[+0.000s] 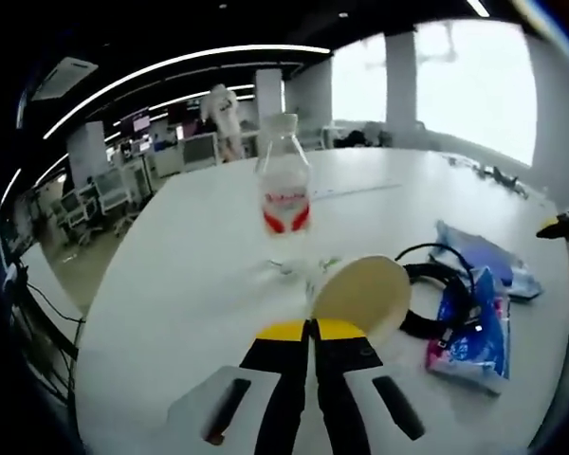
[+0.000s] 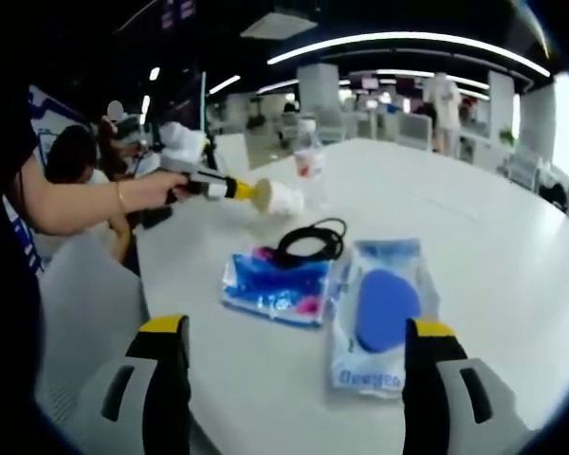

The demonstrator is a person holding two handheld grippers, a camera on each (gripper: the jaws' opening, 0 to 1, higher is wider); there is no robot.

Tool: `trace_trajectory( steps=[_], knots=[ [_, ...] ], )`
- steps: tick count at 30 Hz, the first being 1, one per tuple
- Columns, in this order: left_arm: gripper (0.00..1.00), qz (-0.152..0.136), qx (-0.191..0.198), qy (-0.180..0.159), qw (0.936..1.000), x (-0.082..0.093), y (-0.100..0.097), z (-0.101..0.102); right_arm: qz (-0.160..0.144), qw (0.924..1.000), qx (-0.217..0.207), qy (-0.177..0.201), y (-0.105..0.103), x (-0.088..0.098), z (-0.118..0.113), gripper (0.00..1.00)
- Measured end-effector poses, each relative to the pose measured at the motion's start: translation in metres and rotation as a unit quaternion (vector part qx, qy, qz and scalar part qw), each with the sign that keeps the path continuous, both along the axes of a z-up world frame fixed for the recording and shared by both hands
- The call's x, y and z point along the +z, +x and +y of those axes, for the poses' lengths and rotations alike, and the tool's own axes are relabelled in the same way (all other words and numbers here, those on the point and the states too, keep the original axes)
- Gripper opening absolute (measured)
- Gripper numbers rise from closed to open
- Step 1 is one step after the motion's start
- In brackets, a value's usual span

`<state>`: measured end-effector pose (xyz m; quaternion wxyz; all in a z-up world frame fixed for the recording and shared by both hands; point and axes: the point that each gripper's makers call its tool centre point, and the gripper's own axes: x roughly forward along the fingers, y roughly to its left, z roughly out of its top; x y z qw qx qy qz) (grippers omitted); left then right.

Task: Arrange the tabletop items into an orderly group along one side of the table until the central work area is clear of visible clutter.

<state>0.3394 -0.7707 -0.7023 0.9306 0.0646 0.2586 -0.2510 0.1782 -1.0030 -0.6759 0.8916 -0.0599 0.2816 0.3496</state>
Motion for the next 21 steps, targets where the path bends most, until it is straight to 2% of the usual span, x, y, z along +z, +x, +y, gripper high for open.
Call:
trace_trajectory(
  steps=[3, 7, 10, 11, 17, 21],
  knots=[
    [0.01, 0.001, -0.018, 0.003, 0.9998, 0.009, -0.007, -0.008, -0.019, 0.9997, 0.012, -0.005, 0.001, 0.004, 0.003, 0.92],
    [0.01, 0.023, -0.049, 0.002, 0.9985, 0.017, -0.020, -0.020, -0.040, 0.9989, 0.021, -0.013, 0.003, 0.008, 0.004, 0.92],
    [0.01, 0.009, -0.064, 0.014, 0.9978, 0.026, -0.024, -0.024, -0.053, 0.9982, 0.025, -0.011, 0.004, 0.012, 0.005, 0.91],
    [0.01, 0.014, -0.074, 0.022, 0.9969, 0.025, -0.028, -0.026, -0.059, 0.9977, 0.028, -0.015, 0.003, 0.013, 0.005, 0.90],
    [0.01, 0.025, -0.102, 0.031, 0.9940, 0.031, -0.042, -0.037, -0.068, 0.9967, 0.040, -0.020, 0.001, 0.013, 0.008, 0.86],
    [0.01, 0.045, -0.133, 0.030, 0.9897, 0.032, -0.058, -0.050, -0.079, 0.9955, 0.048, -0.021, -0.002, 0.015, 0.011, 0.83]
  ],
)
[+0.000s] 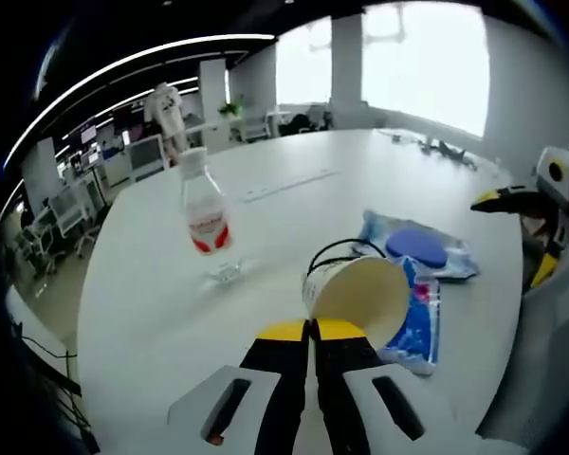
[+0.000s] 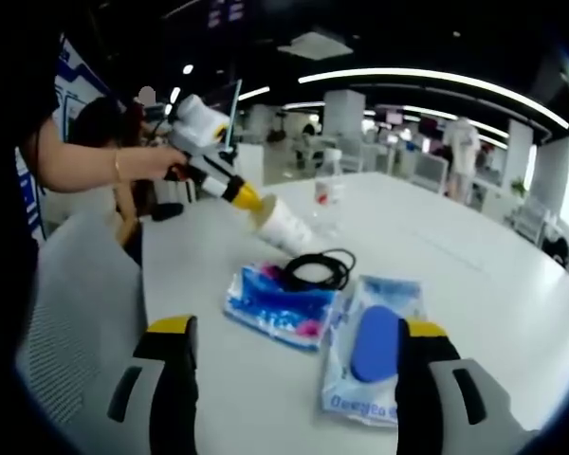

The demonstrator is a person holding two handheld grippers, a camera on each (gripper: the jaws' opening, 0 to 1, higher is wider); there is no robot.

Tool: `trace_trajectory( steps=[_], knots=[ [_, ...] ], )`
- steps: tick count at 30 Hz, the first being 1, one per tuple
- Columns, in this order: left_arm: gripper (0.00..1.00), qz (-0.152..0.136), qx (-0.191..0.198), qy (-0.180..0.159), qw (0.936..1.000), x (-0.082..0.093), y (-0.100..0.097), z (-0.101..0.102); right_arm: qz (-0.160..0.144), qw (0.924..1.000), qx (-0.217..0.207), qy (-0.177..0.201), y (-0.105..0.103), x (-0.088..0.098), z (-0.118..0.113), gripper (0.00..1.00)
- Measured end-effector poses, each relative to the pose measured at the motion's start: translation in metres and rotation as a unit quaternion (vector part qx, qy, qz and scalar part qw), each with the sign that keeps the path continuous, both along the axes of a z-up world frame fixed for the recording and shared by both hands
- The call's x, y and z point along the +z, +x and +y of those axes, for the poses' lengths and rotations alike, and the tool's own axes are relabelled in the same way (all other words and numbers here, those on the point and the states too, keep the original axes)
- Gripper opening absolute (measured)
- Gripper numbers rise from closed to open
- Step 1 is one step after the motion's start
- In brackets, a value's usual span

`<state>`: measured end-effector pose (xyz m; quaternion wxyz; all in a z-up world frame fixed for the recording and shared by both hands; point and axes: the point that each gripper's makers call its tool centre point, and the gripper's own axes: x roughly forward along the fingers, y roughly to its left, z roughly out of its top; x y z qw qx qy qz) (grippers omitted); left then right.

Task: Arrange the tabletop items into an orderly group along one side of the table until the central work area is clear of visible clutter.

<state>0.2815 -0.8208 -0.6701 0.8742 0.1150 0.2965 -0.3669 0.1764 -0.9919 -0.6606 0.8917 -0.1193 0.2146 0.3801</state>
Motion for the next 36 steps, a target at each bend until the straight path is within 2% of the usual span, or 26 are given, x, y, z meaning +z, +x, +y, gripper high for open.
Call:
trace_trajectory(
  steps=[5, 10, 18, 32, 36],
  knots=[
    [0.00, 0.012, -0.033, 0.011, 0.9993, 0.005, -0.013, -0.012, -0.010, 0.9999, 0.008, -0.001, -0.003, 0.002, 0.003, 0.81],
    [0.00, -0.009, -0.075, 0.036, 0.9965, 0.018, -0.025, -0.026, -0.022, 0.9995, 0.021, -0.009, -0.006, 0.002, 0.007, 0.77],
    [0.00, -0.002, -0.120, 0.026, 0.9924, 0.034, -0.047, -0.047, -0.032, 0.9988, 0.035, -0.014, -0.009, 0.004, 0.013, 0.75],
    [0.00, 0.025, -0.167, 0.026, 0.9853, 0.041, -0.073, -0.067, -0.058, 0.9962, 0.060, -0.023, -0.011, 0.006, 0.022, 0.67],
    [0.00, 0.021, -0.176, 0.025, 0.9838, 0.043, -0.077, -0.072, -0.059, 0.9957, 0.067, -0.024, -0.010, 0.004, 0.025, 0.65]
  ],
)
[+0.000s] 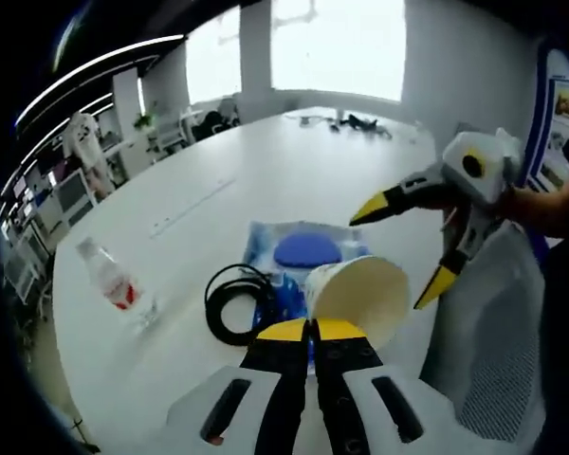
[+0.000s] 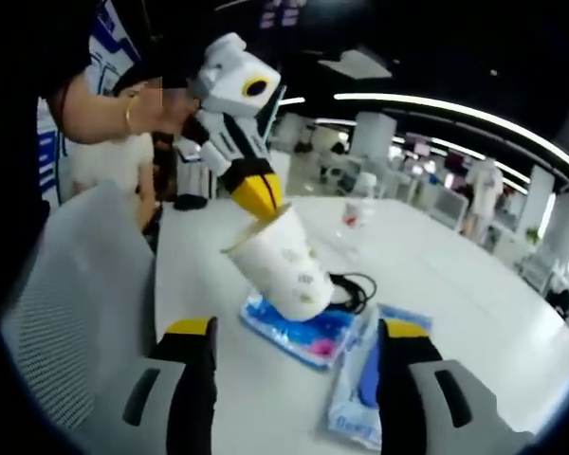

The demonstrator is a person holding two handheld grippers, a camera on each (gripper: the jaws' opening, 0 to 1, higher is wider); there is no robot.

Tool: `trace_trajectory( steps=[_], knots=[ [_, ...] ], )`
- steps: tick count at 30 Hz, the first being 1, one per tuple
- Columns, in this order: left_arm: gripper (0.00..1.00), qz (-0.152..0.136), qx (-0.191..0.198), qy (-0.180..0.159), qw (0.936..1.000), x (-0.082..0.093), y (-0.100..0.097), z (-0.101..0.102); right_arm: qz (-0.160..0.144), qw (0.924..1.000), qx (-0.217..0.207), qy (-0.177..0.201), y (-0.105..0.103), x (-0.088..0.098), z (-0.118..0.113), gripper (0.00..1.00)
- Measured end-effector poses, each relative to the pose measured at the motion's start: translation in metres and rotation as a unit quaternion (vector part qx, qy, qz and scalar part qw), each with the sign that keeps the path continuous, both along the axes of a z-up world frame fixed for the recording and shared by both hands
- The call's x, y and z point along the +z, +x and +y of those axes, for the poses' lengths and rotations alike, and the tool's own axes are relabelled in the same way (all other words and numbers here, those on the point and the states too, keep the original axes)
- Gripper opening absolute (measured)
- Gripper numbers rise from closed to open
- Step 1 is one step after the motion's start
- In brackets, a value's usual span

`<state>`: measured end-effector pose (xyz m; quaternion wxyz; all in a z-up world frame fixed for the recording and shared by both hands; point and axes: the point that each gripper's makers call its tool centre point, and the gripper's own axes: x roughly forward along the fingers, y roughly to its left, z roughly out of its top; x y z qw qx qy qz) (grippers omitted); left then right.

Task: Arrange the tabletop items into an orderly group along one side of the table until the central work area is clear of visible clutter.

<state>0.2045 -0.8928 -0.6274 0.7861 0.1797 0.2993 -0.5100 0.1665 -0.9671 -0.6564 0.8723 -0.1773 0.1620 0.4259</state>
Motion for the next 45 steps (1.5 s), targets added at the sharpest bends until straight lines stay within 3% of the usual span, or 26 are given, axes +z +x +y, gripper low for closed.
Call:
trace_trajectory(
  steps=[8, 21, 30, 35, 40, 45],
  knots=[
    [0.00, 0.012, -0.021, -0.012, 0.9996, 0.003, -0.012, -0.012, -0.018, 0.9995, 0.023, -0.008, 0.003, 0.002, 0.010, 0.62],
    [0.00, 0.024, -0.057, -0.009, 0.9980, 0.006, -0.023, -0.019, -0.011, 0.9981, 0.057, -0.018, -0.006, -0.005, 0.021, 0.51],
    [0.01, 0.033, -0.075, -0.017, 0.9965, 0.010, -0.027, -0.024, -0.012, 0.9975, 0.067, -0.021, -0.010, -0.007, 0.023, 0.37],
    [0.01, 0.039, -0.077, -0.026, 0.9959, 0.013, -0.028, -0.026, -0.013, 0.9974, 0.068, -0.022, -0.011, -0.007, 0.023, 0.36],
    [0.01, 0.013, -0.085, -0.019, 0.9961, 0.014, -0.026, -0.028, -0.011, 0.9975, 0.067, -0.020, -0.012, -0.006, 0.023, 0.35],
    [0.01, 0.010, -0.084, -0.039, 0.9957, 0.019, -0.025, -0.033, -0.012, 0.9977, 0.064, -0.019, -0.011, -0.007, 0.022, 0.34]
  ],
)
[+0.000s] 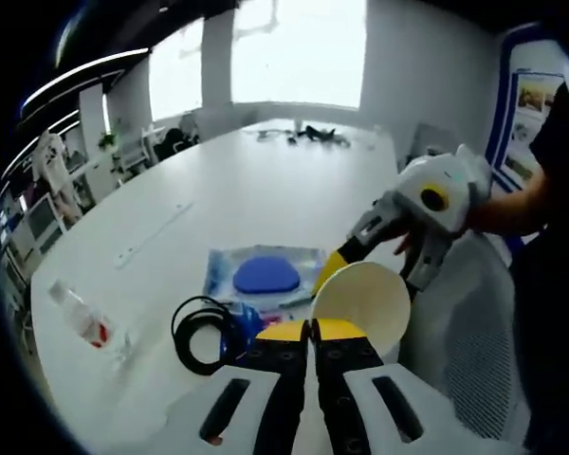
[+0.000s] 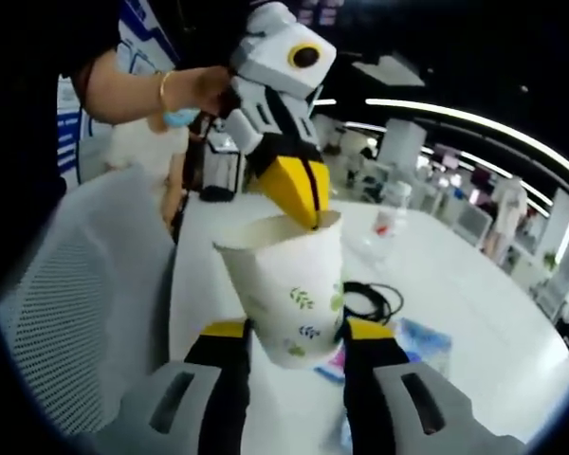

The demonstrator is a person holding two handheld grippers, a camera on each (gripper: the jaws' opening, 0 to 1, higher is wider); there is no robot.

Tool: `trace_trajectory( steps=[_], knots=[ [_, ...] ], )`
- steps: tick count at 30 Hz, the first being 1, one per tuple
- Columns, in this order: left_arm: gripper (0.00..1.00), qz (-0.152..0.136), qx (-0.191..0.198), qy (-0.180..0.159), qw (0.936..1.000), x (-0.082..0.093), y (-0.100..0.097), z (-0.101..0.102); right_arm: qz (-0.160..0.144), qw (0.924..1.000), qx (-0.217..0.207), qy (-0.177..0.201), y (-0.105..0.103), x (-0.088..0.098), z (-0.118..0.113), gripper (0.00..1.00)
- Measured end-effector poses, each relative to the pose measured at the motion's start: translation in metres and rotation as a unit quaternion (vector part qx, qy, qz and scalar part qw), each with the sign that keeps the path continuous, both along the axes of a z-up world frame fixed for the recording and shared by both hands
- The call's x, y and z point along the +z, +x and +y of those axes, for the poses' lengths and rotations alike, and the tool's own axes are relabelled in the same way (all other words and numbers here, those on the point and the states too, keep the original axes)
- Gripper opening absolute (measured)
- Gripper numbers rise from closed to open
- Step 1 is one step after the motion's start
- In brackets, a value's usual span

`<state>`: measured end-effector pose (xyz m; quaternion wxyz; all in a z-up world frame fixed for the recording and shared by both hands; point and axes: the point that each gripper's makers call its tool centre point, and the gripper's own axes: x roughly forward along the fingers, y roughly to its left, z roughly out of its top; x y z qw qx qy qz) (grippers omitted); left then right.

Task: Arrange the tabletop items into an orderly group along one side of the table until the central work area is clear of visible clutter.

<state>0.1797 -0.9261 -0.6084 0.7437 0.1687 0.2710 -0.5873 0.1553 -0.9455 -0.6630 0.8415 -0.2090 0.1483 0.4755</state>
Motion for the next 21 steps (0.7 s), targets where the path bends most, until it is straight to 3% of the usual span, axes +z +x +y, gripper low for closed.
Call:
trace_trajectory(
  steps=[5, 9, 17, 21],
  knots=[
    [0.02, -0.006, 0.008, -0.015, 0.9998, 0.004, 0.005, -0.002, -0.003, 1.0000, -0.006, 0.007, 0.002, 0.003, -0.002, 0.33],
    [0.07, -0.010, 0.028, -0.038, 0.9988, 0.009, 0.013, -0.003, 0.005, 0.9992, -0.016, 0.035, 0.004, 0.009, -0.002, 0.33],
    [0.42, -0.007, 0.062, -0.080, 0.9948, 0.021, 0.022, -0.001, 0.014, 0.9981, -0.038, 0.048, 0.010, 0.010, -0.007, 0.33],
    [0.67, -0.016, 0.094, -0.137, 0.9859, 0.033, 0.030, -0.004, 0.022, 0.9964, -0.051, 0.063, 0.013, 0.014, -0.010, 0.33]
  ],
)
